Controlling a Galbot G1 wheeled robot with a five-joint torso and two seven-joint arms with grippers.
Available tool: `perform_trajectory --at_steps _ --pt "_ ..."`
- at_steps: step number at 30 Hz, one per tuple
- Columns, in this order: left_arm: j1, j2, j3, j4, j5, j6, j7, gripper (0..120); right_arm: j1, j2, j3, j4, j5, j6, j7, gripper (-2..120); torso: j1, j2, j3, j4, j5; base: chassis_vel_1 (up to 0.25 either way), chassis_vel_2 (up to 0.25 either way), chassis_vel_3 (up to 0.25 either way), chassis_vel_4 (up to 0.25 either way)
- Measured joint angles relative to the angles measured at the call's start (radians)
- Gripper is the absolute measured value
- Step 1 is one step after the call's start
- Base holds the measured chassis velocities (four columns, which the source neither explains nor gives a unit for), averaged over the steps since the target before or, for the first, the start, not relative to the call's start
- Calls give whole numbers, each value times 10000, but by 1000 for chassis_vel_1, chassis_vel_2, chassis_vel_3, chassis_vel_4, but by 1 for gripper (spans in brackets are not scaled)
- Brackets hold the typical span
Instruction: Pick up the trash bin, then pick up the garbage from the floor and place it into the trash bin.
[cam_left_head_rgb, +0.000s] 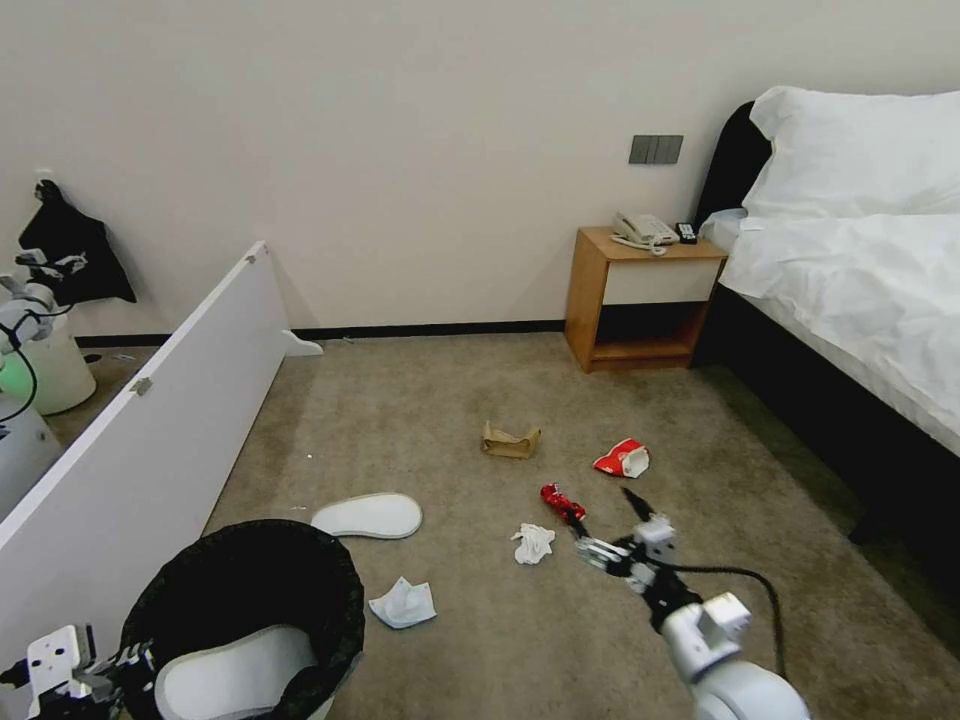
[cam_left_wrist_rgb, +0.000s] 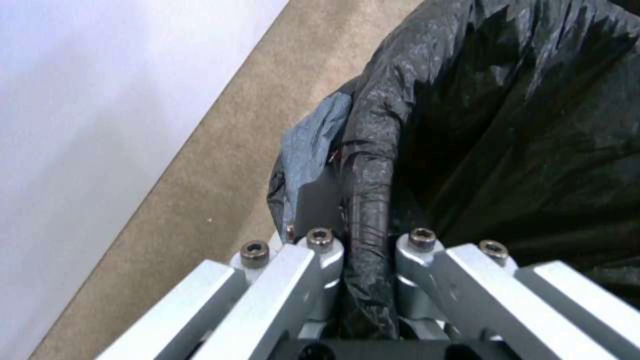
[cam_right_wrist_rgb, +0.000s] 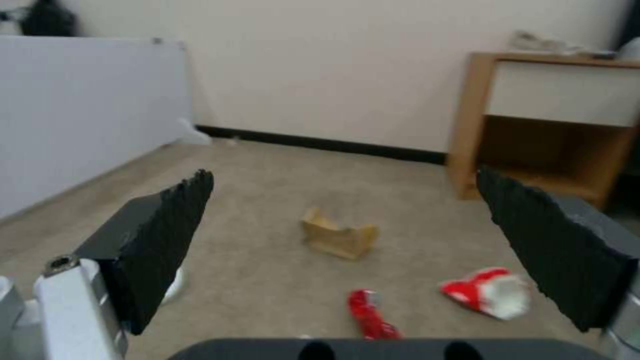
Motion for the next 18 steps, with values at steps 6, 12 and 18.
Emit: perform_trajectory --at_steps 6,12,18 --pt "-30 79 -84 94 82 -108 129 4 -1031 1252 1480 359 -1042 106 -191 100 0 0 0 5 3 0 0 0 0" --pt "-104 177 -41 175 86 -167 195 4 -1908 2056 2582 730 -1482 474 -655 100 0 0 0 0 1 0 0 0 0" --pt "-134 143 374 175 270 -185 245 4 -2601 2374 3167 1113 -1609 827 -1011 100 0 0 0 1 2 0 0 0 0"
